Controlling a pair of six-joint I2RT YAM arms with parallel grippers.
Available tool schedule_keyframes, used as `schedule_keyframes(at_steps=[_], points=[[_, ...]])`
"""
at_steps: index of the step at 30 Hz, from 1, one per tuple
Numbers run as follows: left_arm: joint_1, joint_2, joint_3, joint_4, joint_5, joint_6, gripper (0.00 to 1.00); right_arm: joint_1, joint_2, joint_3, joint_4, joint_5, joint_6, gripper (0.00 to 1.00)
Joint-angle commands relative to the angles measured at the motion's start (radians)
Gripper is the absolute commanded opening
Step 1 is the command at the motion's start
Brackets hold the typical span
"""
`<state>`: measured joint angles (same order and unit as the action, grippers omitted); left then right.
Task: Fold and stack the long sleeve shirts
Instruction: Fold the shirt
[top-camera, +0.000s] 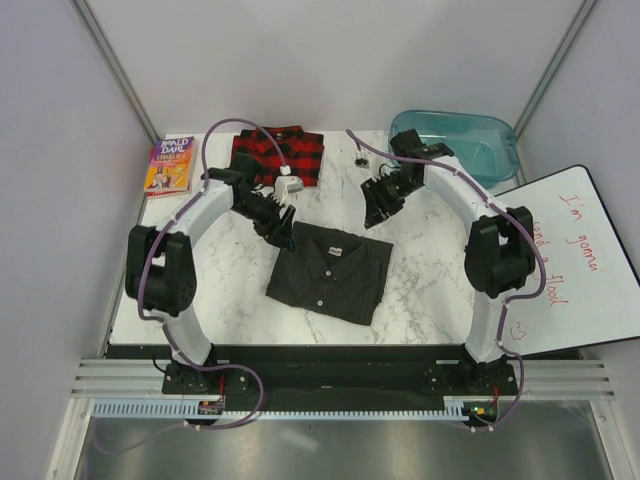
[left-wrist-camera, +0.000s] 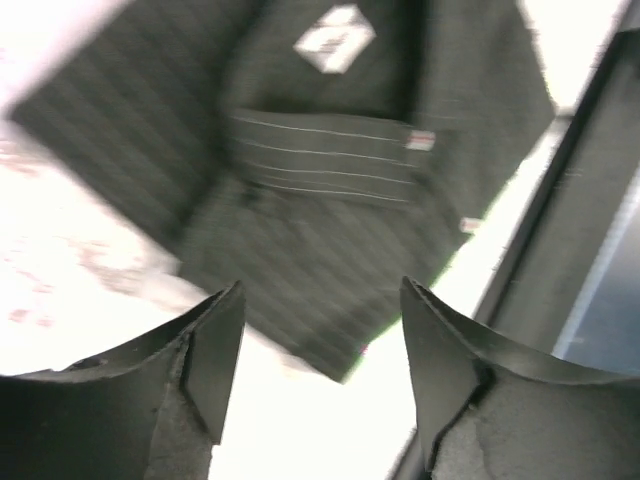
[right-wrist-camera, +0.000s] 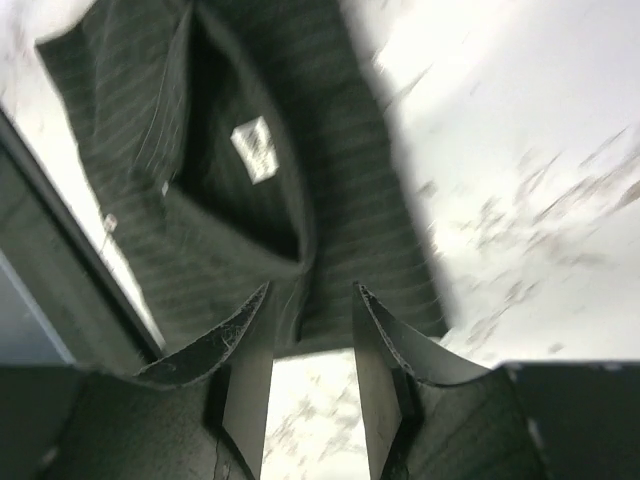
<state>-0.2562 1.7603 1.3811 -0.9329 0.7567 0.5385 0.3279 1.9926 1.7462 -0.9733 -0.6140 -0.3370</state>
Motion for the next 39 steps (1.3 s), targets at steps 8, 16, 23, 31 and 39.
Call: schedule_keyframes(at_steps=[8,16,23,31,39], points=[[0.021,0.235,0.154,0.049,-0.111,0.13,0.66,0.011,-0.002,-0.208,-0.024,-0.046,0.006,0.47],[0.021,0.268,0.159,0.048,-0.155,0.13,0.66,0.011,0.037,-0.221,-0.011,0.025,0.015,0.52],[0.02,0.283,0.153,0.032,-0.132,0.127,0.58,0.011,0.034,-0.234,-0.053,-0.015,-0.016,0.48],[0.021,0.288,0.161,0.019,-0.083,0.115,0.4,0.011,0.031,-0.246,-0.067,-0.032,-0.027,0.39],[0.02,0.271,0.17,-0.027,-0.054,0.132,0.1,0.011,-0.001,-0.249,-0.084,-0.026,-0.033,0.0]])
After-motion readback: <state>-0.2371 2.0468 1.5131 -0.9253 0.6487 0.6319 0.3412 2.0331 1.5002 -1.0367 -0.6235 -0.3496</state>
